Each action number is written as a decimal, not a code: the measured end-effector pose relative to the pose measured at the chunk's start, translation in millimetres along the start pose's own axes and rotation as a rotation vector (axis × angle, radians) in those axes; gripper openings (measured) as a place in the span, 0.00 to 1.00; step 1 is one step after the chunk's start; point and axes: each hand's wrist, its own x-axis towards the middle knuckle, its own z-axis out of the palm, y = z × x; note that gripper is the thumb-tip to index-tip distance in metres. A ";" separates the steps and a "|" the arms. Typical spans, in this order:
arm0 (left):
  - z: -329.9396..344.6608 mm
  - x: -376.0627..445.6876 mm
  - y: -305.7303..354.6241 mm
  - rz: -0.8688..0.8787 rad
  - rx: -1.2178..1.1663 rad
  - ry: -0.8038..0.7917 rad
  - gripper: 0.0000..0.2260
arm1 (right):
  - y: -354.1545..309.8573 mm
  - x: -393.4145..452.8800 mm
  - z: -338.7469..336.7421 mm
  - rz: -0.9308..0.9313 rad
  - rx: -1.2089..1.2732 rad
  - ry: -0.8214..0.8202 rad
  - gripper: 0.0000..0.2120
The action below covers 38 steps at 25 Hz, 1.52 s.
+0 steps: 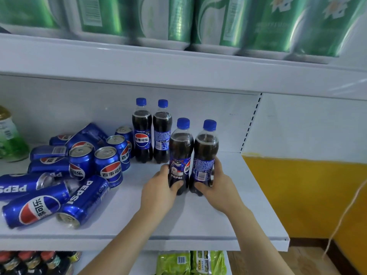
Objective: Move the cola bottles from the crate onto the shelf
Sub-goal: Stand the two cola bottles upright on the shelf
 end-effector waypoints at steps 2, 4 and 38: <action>4.1 8.9 4.4 -0.007 0.059 0.031 0.23 | 2.8 8.7 4.6 0.008 0.008 0.038 0.40; 8.8 20.2 9.1 -0.016 0.111 0.044 0.22 | 7.0 20.5 8.8 0.024 0.011 0.068 0.33; 48.2 89.4 8.4 -0.197 -0.180 -0.047 0.16 | 29.1 123.3 41.9 -0.024 -0.077 0.206 0.23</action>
